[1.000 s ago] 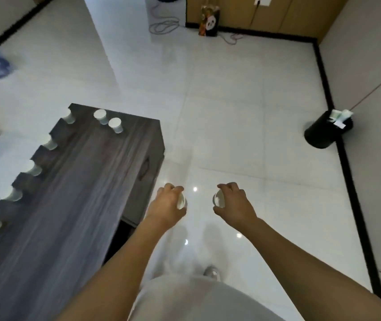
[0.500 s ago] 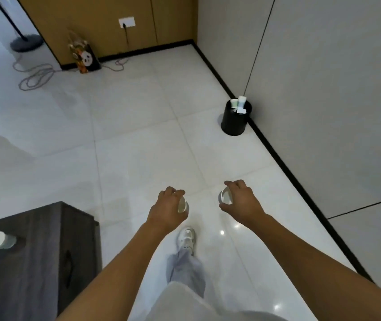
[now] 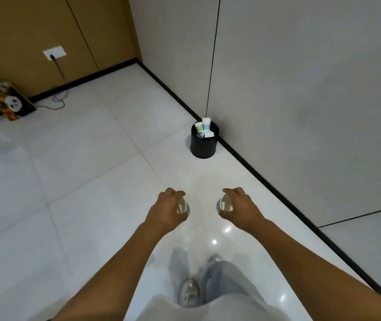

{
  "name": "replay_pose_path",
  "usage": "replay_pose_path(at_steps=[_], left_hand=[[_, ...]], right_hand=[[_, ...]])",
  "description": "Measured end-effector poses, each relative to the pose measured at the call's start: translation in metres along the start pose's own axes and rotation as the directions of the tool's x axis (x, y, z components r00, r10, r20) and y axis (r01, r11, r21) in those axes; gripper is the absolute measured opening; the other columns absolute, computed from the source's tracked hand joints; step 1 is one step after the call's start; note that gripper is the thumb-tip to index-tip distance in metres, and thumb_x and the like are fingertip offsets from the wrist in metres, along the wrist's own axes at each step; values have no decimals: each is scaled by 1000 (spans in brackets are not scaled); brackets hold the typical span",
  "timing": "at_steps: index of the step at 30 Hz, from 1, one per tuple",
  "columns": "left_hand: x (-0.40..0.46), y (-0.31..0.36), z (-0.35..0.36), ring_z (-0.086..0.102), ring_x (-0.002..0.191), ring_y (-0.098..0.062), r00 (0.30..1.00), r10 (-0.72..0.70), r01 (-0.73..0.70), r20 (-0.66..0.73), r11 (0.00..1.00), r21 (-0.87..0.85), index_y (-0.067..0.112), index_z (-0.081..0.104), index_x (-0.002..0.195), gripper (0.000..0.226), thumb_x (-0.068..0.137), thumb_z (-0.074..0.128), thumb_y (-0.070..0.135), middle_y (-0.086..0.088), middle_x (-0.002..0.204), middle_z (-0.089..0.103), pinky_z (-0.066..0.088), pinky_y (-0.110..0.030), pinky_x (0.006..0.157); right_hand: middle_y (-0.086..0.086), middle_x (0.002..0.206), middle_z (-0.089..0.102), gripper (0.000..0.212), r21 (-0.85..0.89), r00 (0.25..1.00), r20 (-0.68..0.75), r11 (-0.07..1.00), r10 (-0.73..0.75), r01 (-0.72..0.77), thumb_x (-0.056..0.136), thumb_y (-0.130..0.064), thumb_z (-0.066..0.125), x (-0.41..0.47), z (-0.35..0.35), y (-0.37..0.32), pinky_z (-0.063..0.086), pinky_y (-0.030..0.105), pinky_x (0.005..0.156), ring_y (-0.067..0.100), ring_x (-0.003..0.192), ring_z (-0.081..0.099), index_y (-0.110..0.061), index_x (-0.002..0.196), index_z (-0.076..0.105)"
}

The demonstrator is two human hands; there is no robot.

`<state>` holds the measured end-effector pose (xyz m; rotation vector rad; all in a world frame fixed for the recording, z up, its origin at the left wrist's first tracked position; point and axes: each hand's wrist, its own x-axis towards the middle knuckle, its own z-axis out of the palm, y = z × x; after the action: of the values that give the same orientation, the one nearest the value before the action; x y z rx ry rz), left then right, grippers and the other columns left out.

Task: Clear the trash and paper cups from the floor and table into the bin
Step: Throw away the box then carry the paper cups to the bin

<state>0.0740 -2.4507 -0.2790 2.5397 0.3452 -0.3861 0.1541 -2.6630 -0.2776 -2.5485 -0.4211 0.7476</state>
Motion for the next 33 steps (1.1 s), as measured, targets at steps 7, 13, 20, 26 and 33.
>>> replay_pose_path(at_steps=[7,13,20,26,33], left_hand=[[148,10,-43,38,123,-20,1000,14,-14,23,1000,26,23,41,138,61,83,67,32,-1,133,41,45,-37,97],[288,25,-88,37,125,-21,999,-26,26,-18,1000,-8,22,42,137,60,84,67,32,-1,133,41,45,-37,98],[407,21,-131,39,122,-19,996,-87,85,-23,993,-81,21,43,136,61,83,68,36,-1,131,42,43,-31,96],[529,3,-163,42,122,-21,995,-99,100,22,994,-50,21,42,137,64,81,70,37,-4,134,43,45,-37,98],[676,-16,-206,42,121,-22,995,-56,59,88,998,-32,18,36,140,68,83,68,37,-5,134,43,44,-34,95]], right_hand=[[7,139,37,72,5,998,0,998,70,-70,83,-30,70,136,-57,4,42,36,101,28,123,43,-17,145,34],[9,139,36,73,-29,999,4,999,41,-41,82,-29,70,280,-126,-4,41,36,102,29,125,42,-17,145,35],[10,141,36,73,-61,999,42,998,28,-25,82,-30,70,413,-188,-26,39,35,103,32,124,43,-15,145,35],[12,137,40,68,-18,997,46,998,60,-59,82,-29,70,533,-217,-37,40,36,103,33,122,45,-17,142,39],[12,137,38,70,40,985,38,985,167,-169,81,-27,71,660,-251,-53,42,35,100,34,121,46,-15,142,39]])
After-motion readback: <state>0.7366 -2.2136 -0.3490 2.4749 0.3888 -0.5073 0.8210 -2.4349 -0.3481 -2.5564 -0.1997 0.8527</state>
